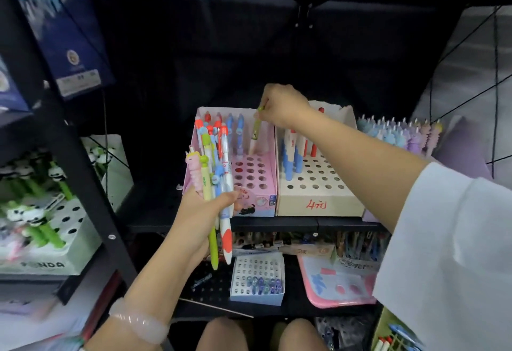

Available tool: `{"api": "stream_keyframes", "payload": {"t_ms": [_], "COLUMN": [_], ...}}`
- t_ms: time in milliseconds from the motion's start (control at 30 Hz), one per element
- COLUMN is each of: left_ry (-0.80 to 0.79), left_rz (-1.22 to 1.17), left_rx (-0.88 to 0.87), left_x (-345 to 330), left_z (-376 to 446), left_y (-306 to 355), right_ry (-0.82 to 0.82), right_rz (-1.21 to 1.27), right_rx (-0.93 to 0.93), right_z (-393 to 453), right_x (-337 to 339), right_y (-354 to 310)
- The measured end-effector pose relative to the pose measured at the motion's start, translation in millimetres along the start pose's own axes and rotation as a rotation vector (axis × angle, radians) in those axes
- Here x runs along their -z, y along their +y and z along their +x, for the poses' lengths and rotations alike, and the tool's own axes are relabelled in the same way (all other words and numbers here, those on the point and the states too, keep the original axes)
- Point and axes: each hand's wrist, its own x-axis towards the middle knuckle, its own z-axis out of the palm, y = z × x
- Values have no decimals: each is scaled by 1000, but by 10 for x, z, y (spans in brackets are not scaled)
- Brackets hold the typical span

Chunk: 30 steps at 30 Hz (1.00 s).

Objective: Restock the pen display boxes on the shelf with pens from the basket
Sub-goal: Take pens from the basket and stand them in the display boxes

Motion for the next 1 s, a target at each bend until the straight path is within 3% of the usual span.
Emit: {"api": "stream_keyframes", "payload": {"t_ms": [100,267,500,567,633,733,867,1000], "left_ry": [-22,-60,-75,-68,-62,-82,-96,-83], "left_rz": [20,-9,-46,-48,-60,-44,-26,-7], "left_rx": [25,42,57,52,42,21,15,0], "left_x": [26,-2,3,8,-3,-88,-263,-316], "left_z": [13,-4,-71,-73,-70,-78,-90,-93], "left_y": [-29,-41,-2,2,-4,-15,-57,-86], "right_ry": [-89,-83,-198,32,235,78,-42,-57], "right_rz": [-157,-426,-512,-382,-53,378,593,668], "right_rx": [0,94,176,234,279,172,-4,-21], "right_z": [38,58,-35,-170,-371,-716,-889,-888], "right_x": [-2,-15,-110,-51,-53,-125,-171,-97], "right_y": [-72,-218,-266,-250,-251,-287,-204,-144]}}
